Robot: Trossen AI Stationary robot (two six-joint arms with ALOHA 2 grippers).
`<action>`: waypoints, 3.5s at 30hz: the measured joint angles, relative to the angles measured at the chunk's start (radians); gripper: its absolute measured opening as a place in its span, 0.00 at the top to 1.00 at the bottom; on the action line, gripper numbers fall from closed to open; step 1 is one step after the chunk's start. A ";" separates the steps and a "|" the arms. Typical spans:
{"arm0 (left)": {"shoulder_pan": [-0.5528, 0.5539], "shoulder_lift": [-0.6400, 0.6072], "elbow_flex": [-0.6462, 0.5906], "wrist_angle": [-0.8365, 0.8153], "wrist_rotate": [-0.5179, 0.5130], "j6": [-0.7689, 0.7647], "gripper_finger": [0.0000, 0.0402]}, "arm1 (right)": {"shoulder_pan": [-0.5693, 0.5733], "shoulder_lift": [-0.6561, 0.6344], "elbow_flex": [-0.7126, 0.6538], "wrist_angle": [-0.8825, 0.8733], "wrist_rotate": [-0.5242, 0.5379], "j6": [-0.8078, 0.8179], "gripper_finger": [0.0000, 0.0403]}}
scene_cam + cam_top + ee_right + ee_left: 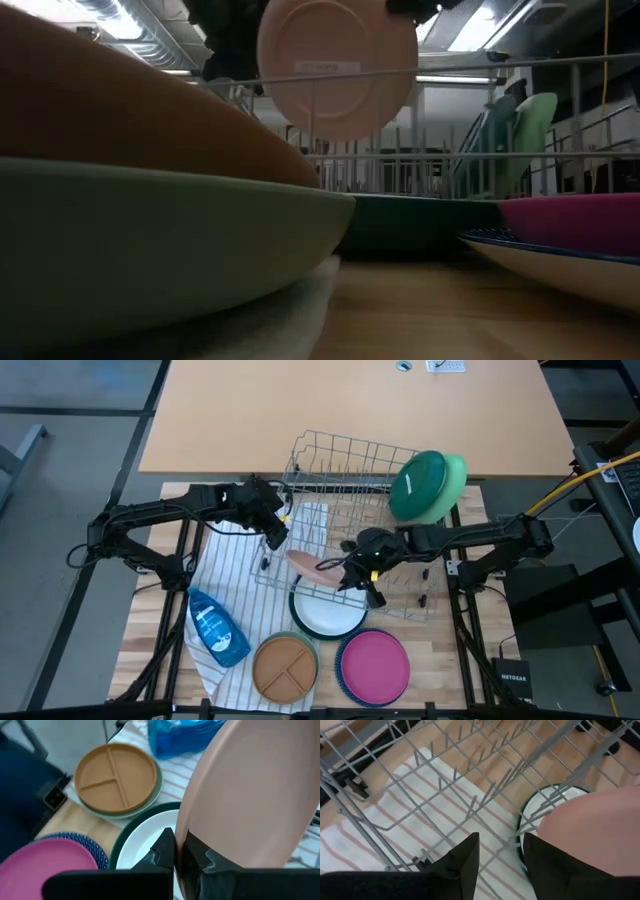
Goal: Sort dishes
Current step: Put the light orange plate in the dish rack
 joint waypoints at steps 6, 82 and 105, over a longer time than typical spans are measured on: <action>0.021 0.000 0.000 -0.001 -0.022 0.045 0.65 | -0.001 -0.079 0.001 -0.005 0.052 0.136 0.98; 0.018 0.001 -0.179 0.354 -0.047 0.078 0.65 | 0.667 -0.571 -0.203 -0.340 1.294 1.734 0.98; 0.018 0.001 -0.179 0.353 -0.046 0.082 0.65 | 0.786 -0.490 -0.315 -0.362 1.517 1.898 0.98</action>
